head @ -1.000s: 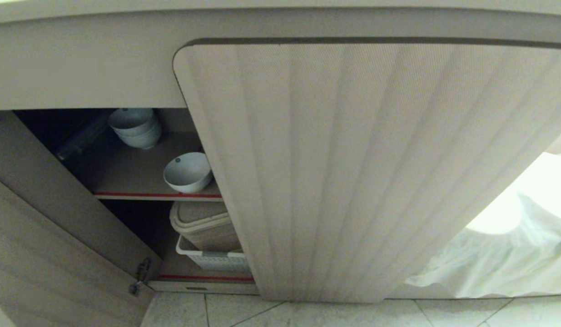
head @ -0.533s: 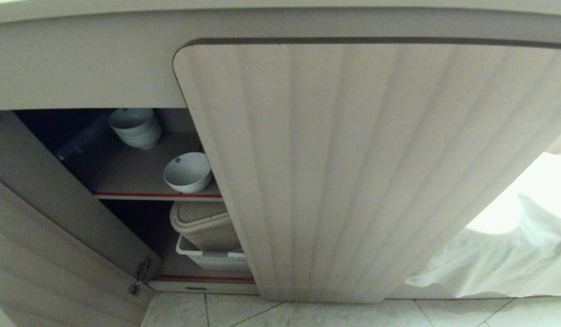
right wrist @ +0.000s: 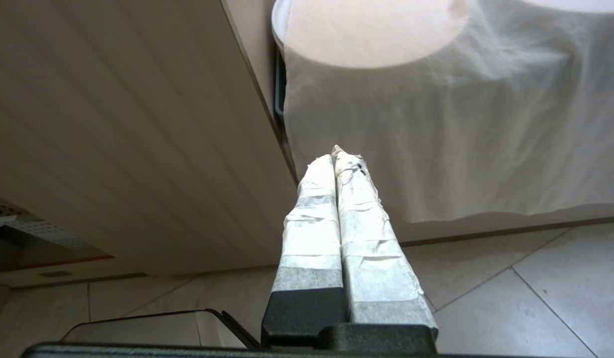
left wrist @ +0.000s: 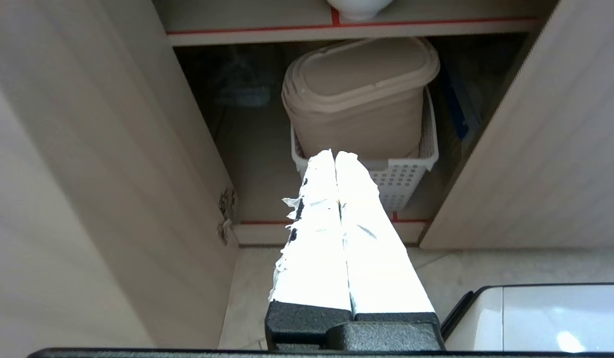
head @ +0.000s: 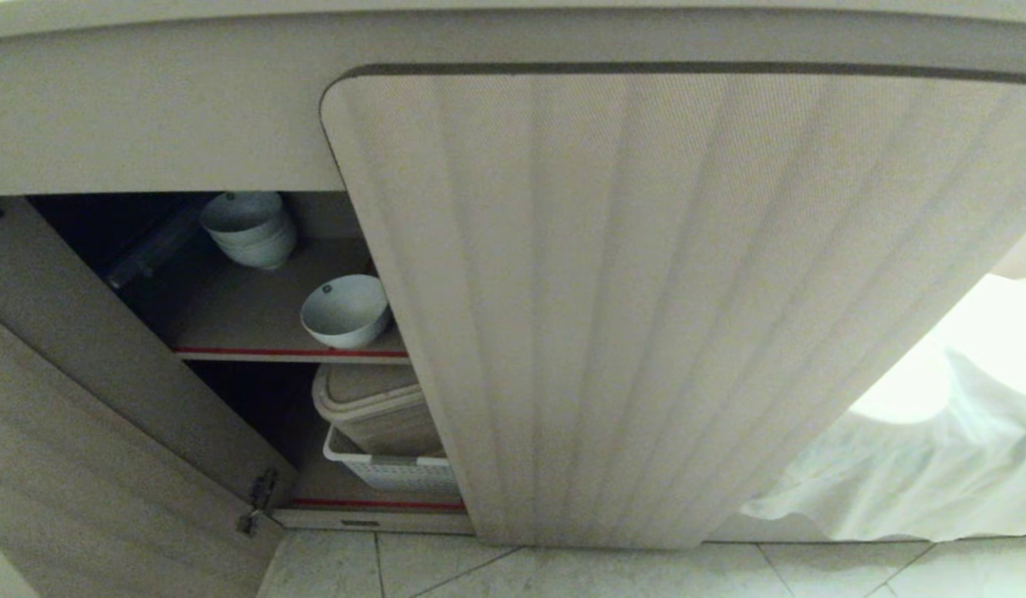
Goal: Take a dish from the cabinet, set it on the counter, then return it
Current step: Close the cabinet door
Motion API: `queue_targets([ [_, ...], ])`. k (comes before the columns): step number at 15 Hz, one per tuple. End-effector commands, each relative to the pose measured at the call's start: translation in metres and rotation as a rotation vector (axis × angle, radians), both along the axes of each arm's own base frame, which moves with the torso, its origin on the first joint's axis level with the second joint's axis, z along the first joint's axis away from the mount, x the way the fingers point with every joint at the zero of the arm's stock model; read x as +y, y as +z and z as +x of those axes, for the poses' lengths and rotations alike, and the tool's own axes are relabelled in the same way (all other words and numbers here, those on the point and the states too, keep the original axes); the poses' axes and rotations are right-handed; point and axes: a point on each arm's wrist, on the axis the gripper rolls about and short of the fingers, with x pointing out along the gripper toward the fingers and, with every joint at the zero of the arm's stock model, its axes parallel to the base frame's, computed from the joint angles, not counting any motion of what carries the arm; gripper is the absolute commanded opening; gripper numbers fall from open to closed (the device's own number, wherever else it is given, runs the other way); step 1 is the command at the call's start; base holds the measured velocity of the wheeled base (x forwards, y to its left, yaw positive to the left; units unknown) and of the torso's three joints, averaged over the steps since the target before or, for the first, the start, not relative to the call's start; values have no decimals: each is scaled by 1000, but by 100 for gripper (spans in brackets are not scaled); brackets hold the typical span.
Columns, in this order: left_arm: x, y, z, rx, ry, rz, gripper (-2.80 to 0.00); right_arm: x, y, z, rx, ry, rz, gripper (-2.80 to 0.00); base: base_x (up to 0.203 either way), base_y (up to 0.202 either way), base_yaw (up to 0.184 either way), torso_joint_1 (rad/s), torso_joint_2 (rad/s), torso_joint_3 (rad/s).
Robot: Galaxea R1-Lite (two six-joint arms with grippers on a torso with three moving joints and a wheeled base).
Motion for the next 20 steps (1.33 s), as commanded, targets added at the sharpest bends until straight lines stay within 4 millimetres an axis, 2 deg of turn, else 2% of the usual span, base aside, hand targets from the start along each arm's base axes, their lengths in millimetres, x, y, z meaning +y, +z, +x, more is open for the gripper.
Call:
queue_targets([
  [1,0,0,0,0,0,-1,-280,0,0,0,-1,-1,1,-280,-170,0,0,7,0,0],
  [20,0,0,0,0,-3,-7,-280,0,0,0,-1,-1,1,-280,-193,0,-1,3,3,3],
])
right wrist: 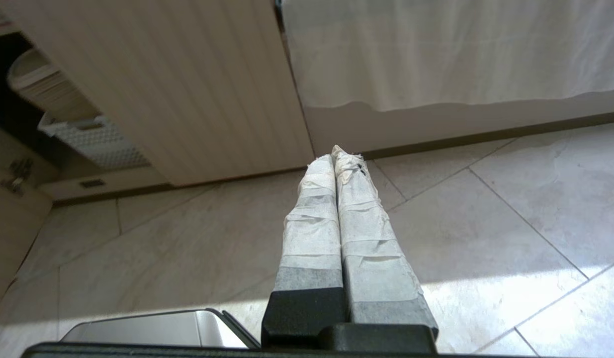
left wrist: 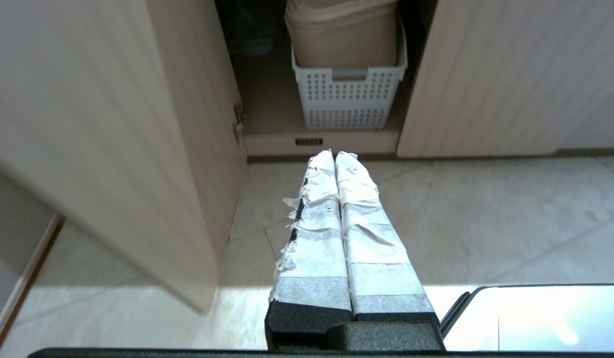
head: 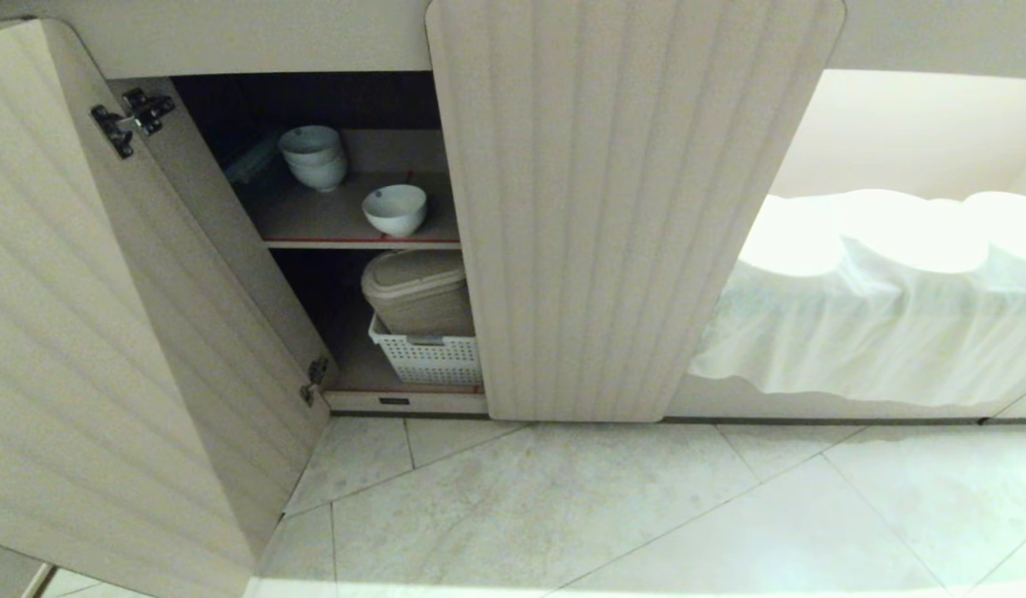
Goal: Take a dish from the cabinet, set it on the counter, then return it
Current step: Close the cabinet door
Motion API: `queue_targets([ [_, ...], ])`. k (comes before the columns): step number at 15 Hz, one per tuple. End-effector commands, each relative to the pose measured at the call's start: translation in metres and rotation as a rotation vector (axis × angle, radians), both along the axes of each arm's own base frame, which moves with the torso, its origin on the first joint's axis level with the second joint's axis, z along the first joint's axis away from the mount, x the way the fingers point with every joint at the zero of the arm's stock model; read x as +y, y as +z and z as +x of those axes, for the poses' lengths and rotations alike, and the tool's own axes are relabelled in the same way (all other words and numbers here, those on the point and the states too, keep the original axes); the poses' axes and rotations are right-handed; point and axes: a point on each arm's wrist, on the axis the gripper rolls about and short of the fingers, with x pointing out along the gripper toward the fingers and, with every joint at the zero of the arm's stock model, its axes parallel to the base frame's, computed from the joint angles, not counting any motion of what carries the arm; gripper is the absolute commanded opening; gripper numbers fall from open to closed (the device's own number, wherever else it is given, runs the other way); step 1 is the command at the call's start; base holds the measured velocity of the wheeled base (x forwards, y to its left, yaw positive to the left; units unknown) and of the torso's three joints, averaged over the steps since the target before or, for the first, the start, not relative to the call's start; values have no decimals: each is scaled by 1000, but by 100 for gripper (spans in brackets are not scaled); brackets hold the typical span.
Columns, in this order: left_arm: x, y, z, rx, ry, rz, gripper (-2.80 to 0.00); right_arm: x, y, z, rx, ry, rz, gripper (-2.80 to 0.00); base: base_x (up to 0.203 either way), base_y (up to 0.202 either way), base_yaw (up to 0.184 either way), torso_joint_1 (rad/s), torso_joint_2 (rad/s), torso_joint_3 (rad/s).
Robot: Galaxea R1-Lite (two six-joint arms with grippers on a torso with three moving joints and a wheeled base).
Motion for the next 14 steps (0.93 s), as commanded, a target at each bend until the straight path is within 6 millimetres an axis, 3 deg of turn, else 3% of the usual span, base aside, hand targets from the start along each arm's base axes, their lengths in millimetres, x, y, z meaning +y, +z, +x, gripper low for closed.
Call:
queue_targets([
  [1,0,0,0,0,0,2,-280,0,0,0,-1,-1,1,-280,-191,0,-4,0,2,2],
  [9,0,0,0,0,3,7,-280,0,0,0,-1,-1,1,-280,-193,0,0,2,2,3],
  [14,0,0,0,0,3,5,-280,0,0,0,-1,0,1,-280,-22,0,-1,1,0,0],
])
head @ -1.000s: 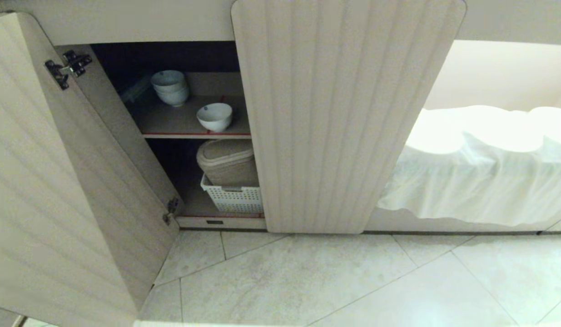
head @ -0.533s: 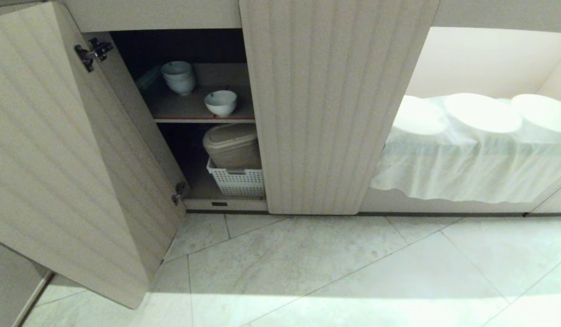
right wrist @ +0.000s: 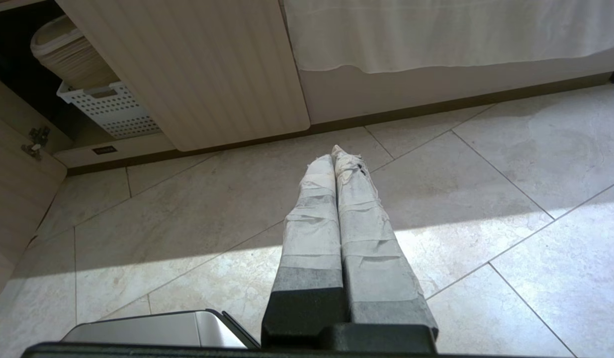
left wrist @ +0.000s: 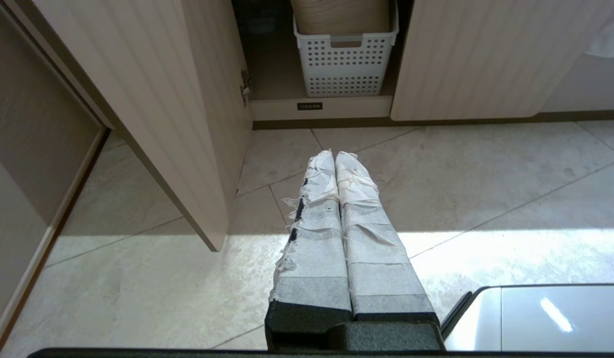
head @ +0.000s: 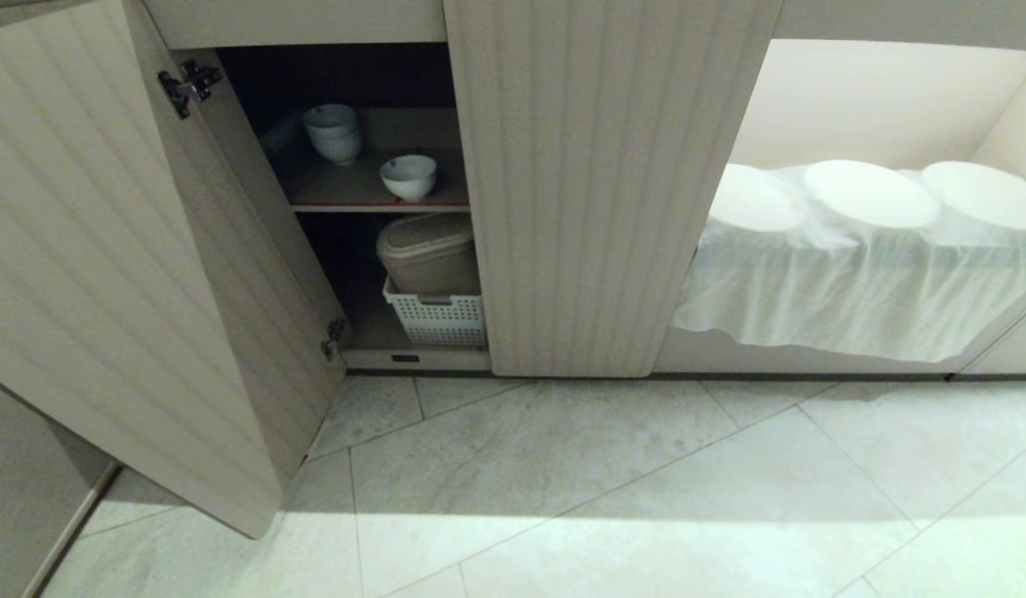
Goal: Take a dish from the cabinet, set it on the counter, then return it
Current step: Close the cabinet door
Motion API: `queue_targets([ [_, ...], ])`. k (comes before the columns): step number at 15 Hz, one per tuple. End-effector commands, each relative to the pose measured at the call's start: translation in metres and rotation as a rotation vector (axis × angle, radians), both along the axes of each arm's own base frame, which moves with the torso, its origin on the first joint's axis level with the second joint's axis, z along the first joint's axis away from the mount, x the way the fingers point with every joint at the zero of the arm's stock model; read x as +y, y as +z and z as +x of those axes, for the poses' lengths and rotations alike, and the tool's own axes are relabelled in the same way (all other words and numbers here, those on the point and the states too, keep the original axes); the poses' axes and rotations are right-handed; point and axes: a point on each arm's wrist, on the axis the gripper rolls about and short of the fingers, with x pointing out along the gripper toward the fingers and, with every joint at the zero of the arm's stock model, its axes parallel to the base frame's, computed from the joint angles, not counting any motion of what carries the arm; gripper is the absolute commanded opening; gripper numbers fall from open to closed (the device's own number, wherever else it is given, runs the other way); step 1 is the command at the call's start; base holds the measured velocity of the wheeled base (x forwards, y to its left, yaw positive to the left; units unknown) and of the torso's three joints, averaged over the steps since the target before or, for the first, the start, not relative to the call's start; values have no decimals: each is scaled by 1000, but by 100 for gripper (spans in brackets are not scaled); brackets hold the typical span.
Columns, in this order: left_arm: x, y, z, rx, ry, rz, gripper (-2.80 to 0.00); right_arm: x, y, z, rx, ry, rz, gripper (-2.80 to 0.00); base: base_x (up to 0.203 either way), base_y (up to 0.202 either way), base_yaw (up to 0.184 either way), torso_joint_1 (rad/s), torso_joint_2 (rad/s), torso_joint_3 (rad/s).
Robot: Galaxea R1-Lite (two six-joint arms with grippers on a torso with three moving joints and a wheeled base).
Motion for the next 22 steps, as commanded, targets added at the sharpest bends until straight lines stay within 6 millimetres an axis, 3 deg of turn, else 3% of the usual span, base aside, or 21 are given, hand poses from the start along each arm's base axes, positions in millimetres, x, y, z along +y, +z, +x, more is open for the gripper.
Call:
queue_targets([
  [1,0,0,0,0,0,0,-280,0,0,0,-1,-1,1,-280,0,0,0,0,0,0],
  [16,0,0,0,0,0,0,-280,0,0,0,-1,-1,1,-280,0,0,0,0,0,0],
  [22,0,0,0,0,0,2,-280,0,0,0,-1,-1,1,-280,0,168,-7,2,4,2],
])
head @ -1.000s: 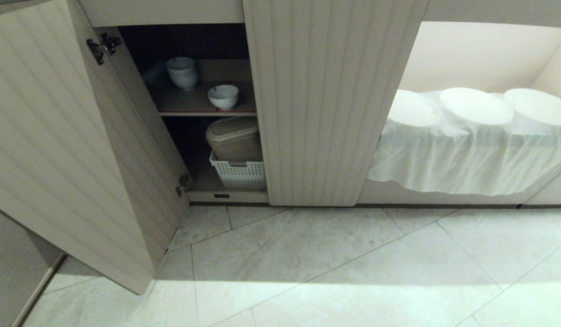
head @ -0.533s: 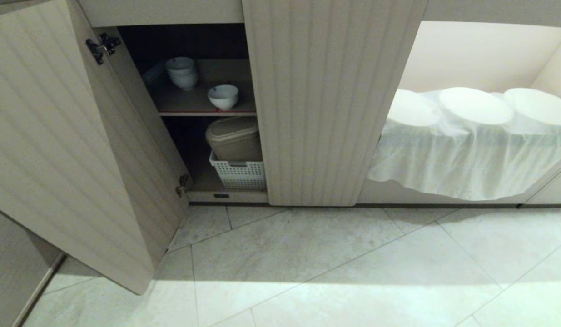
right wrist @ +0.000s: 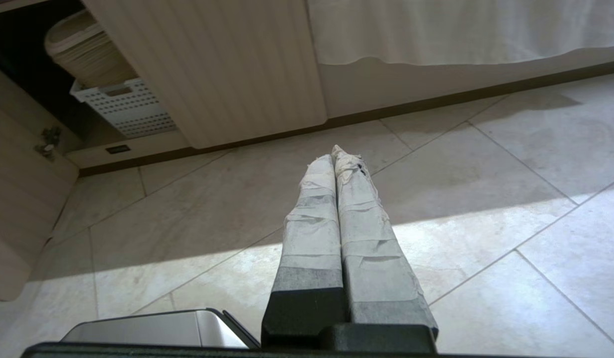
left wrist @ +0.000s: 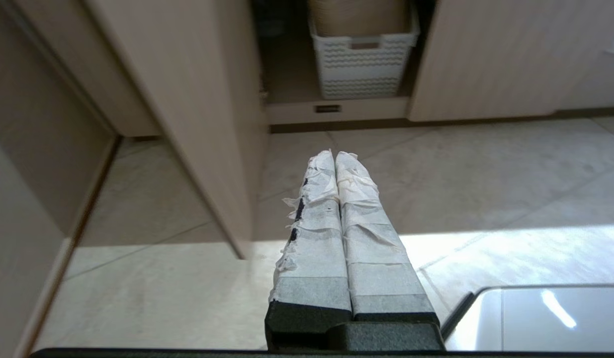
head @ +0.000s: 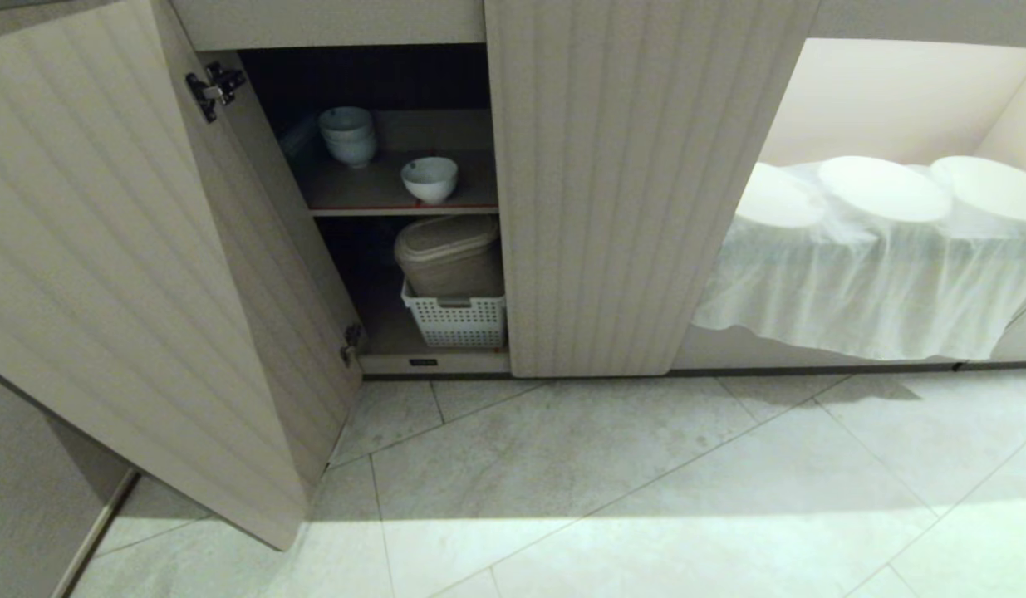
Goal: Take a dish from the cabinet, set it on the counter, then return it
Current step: Close the cabinet door
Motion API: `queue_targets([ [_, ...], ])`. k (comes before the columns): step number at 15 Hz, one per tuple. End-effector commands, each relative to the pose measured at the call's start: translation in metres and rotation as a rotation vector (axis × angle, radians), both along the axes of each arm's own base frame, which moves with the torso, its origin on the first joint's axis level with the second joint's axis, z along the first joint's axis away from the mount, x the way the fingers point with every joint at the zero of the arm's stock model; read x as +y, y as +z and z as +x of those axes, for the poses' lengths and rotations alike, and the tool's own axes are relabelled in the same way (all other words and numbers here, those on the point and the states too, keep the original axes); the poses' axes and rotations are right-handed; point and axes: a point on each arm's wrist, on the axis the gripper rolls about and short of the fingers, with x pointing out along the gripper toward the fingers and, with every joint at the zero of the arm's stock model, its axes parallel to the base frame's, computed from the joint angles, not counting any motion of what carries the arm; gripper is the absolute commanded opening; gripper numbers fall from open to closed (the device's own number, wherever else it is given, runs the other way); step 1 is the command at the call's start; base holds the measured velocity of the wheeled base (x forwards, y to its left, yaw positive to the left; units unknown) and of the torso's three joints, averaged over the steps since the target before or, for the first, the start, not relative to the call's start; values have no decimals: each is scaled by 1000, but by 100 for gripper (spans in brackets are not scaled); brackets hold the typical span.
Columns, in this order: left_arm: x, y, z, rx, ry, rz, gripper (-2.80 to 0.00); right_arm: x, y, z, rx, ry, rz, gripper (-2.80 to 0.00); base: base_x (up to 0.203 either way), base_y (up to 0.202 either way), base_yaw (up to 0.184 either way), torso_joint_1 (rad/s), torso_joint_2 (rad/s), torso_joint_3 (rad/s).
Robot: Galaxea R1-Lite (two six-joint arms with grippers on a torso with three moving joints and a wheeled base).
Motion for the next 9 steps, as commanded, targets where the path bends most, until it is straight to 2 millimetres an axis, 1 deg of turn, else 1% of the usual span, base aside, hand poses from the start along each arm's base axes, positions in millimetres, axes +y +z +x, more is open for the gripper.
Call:
queue_targets([
  [1,0,0,0,1,-1,0,-280,0,0,0,0,0,1,-280,0,122,0,4,3,-1],
  [2,0,0,0,1,-1,0,-280,0,0,0,0,0,1,-280,0,68,-3,2,6,2],
  [9,0,0,0,1,-1,-1,-280,0,0,0,0,0,1,-280,0,0,0,0,0,0],
])
